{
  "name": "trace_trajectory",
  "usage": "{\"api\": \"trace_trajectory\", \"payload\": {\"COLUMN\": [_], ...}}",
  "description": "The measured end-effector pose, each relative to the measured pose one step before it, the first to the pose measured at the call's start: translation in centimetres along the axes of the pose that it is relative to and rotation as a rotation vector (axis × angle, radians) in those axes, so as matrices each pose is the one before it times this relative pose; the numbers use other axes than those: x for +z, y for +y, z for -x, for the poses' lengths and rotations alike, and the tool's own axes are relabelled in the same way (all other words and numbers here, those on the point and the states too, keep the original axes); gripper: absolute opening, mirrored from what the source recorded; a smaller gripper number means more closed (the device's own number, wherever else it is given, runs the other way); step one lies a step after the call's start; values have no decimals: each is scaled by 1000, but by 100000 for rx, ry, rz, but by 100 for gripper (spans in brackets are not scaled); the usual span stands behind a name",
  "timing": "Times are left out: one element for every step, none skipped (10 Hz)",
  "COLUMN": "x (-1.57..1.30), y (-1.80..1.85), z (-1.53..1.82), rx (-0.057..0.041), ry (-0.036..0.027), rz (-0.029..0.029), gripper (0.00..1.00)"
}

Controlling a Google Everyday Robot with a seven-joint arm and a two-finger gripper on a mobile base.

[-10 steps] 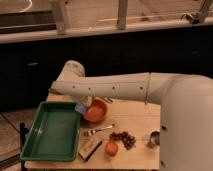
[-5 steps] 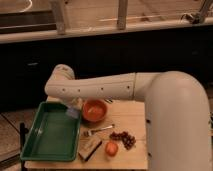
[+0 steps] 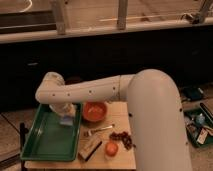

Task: Place sponge in tray

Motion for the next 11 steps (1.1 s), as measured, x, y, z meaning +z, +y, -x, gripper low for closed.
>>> {"api": "trace_trajectory", "payload": {"x": [244, 140, 237, 110, 89, 85, 38, 29, -38, -73, -50], "y": [-396, -356, -659, -1037, -582, -28, -172, -104, -197, 119, -52], "z": [449, 324, 629, 714, 268, -97, -39, 58, 21, -191, -118], "rx": [-1922, -1883, -4485, -5455, -2597, -1115, -1000, -369, -716, -98, -184], "ry": [-1201, -783, -1148, -1182, -614, -317, -573, -492, -444, 55, 92], "rz": [139, -42, 347, 155, 77, 489, 282, -91, -6, 396, 199], "gripper": [0, 1, 6, 16, 23, 34, 47, 52, 64, 75, 79]}}
